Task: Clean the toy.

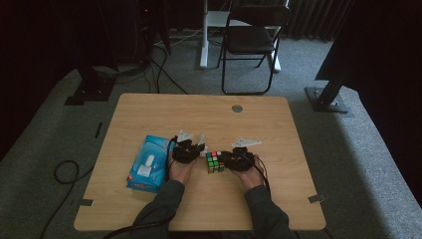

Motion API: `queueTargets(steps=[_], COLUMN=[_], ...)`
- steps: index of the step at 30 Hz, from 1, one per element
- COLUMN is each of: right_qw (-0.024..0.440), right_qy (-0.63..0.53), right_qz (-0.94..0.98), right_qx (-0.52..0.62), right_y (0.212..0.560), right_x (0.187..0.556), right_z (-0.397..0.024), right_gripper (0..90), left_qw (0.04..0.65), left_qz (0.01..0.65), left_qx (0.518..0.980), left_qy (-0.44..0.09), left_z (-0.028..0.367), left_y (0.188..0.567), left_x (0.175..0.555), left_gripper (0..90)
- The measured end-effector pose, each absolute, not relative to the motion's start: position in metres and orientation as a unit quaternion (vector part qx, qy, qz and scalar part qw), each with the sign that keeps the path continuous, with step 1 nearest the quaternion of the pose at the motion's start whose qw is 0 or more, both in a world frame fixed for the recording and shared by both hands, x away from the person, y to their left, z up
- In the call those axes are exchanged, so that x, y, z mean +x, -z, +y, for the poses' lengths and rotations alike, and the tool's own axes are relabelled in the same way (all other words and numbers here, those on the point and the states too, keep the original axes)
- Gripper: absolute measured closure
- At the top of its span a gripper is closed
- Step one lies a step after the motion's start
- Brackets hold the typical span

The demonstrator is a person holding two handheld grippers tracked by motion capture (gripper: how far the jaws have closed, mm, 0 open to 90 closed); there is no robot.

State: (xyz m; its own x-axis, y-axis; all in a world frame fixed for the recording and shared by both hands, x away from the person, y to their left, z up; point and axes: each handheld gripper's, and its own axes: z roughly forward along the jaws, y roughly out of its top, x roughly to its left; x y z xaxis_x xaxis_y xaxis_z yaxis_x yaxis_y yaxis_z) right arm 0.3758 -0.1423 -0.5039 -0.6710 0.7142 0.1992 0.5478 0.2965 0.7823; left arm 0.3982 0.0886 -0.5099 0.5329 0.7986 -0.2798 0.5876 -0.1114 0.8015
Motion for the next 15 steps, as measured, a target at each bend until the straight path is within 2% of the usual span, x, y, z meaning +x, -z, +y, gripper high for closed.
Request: queueTargets(steps=[5, 11, 15], right_qw=[0.091, 0.099, 0.102], right_qy=[-0.444, -0.44, -0.438], right_qz=[0.801, 0.799, 0.798], right_qx=[0.391, 0.399, 0.402], right_y=[0.504, 0.5044, 0.5044], right_x=[0.3756, 0.3765, 0.3767], right_z=[-0.1417, -0.1425, -0.1428], right_gripper=[67.0, 57.7, 55.6], left_qw=[0.47, 0.464, 0.459], left_qz=[0.455, 0.449, 0.446], left_qx=[0.75, 0.759, 0.764], left_qy=[-0.101, -0.085, -0.083], left_z=[0.0825, 0.0808, 0.082], left_y=[0.5107, 0.5142, 0.5133], left_x=[0.3992, 0.3975, 0.3945], left_gripper=[85.5, 85.3, 85.3])
